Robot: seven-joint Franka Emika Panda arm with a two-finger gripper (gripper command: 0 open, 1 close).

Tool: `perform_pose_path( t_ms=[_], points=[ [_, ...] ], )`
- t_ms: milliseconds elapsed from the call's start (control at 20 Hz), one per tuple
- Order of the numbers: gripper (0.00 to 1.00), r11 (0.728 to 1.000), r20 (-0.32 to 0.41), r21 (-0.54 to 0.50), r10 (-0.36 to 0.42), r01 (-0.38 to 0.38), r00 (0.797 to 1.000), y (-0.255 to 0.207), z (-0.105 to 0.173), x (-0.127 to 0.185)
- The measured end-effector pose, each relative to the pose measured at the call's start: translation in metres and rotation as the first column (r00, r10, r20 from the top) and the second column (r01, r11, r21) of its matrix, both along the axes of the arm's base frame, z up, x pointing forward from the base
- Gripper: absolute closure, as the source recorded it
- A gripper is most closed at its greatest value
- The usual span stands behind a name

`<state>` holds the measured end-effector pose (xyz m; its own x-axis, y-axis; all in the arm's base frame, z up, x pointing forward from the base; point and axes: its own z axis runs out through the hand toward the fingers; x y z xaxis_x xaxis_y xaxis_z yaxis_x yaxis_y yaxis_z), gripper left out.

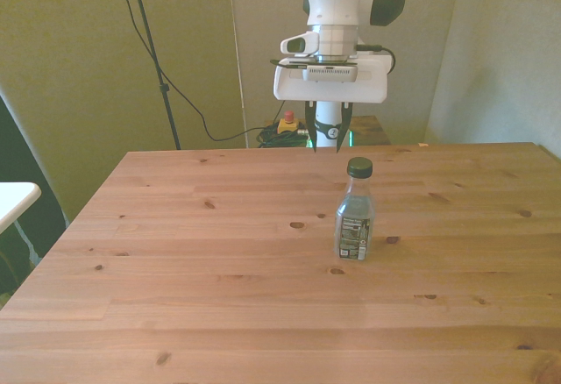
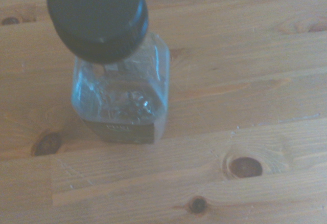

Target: Knock down the bottle

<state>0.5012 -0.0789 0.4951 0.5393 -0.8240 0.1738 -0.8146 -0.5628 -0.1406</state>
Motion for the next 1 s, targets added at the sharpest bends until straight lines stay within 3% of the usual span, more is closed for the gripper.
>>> perform_pose_path(
  t_ms=[550, 1000],
  points=[
    [1.0, 0.997, 0.011, -0.017, -0.073, 0.073, 0.997, 0.023, 0.004, 0.062],
    [1.0, 0.987, 0.011, -0.042, -0.153, 0.153, 0.988, 0.054, -0.007, 0.156]
  ],
)
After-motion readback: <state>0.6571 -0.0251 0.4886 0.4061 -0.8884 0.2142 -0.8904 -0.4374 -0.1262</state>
